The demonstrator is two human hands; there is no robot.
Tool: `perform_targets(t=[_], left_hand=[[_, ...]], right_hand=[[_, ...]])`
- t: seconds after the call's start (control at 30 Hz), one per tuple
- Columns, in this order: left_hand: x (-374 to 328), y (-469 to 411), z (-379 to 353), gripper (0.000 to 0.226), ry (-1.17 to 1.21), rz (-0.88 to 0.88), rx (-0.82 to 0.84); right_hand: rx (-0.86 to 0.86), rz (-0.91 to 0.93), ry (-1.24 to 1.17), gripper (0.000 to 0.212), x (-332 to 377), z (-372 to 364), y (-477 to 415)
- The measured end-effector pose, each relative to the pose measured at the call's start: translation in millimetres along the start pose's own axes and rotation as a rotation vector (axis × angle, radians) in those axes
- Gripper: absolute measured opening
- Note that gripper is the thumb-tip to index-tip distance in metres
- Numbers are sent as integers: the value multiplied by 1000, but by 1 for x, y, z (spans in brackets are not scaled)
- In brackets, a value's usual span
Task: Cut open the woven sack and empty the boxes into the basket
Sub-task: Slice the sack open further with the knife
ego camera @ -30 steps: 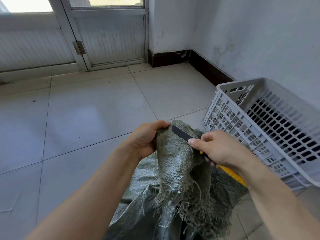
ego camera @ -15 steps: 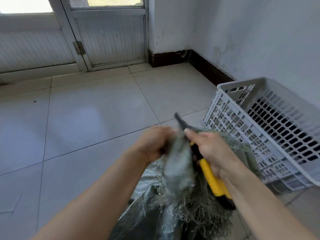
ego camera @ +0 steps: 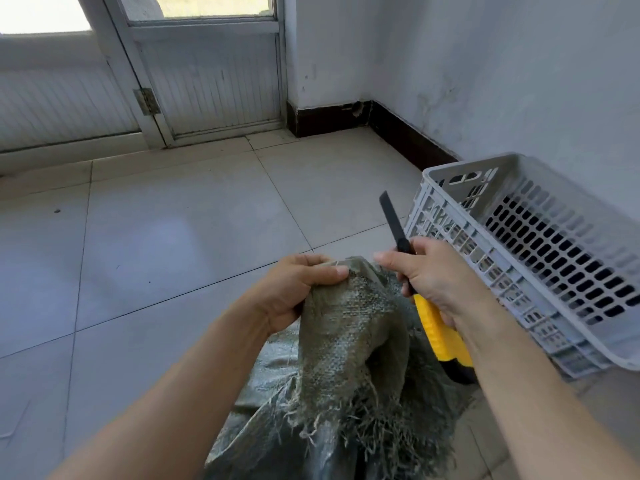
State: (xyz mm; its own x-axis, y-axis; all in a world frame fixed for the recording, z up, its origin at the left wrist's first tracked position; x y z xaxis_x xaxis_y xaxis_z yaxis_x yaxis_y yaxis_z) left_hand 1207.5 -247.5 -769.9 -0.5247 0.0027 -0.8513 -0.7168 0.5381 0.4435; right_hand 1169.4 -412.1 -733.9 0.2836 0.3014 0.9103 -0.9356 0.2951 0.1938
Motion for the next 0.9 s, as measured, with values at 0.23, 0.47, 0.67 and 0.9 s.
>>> perform_targets(t=[0.23, 0.47, 0.67, 0.9], left_hand=[[-14, 8, 8, 24, -138, -37, 122], [-38, 24, 34, 27, -132, -170, 13], [-34, 19, 79, 14, -719, -116, -597], [-60, 48, 48, 48, -1582, 128, -820]], right_hand=[[184, 62, 58, 35, -1, -9, 3], [397, -49, 227, 12, -14, -27, 10], [356, -93, 150, 14, -5, -21, 11], [244, -83, 266, 15, -5, -21, 7]])
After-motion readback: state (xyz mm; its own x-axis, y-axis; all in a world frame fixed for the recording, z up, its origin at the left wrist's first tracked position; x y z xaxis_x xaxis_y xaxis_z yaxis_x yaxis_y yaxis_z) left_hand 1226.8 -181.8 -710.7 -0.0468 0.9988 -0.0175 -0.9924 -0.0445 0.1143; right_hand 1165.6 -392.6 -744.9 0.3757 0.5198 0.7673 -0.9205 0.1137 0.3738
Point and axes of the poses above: each hand's wrist, its own y-axis away from the middle knuckle, its own z-axis out of the back of the hand, x = y × z, the point moved 5 cm from there along -y, towards the middle knuckle, and after that the axes turned 3 degrees about z, right-handed, at the moved point
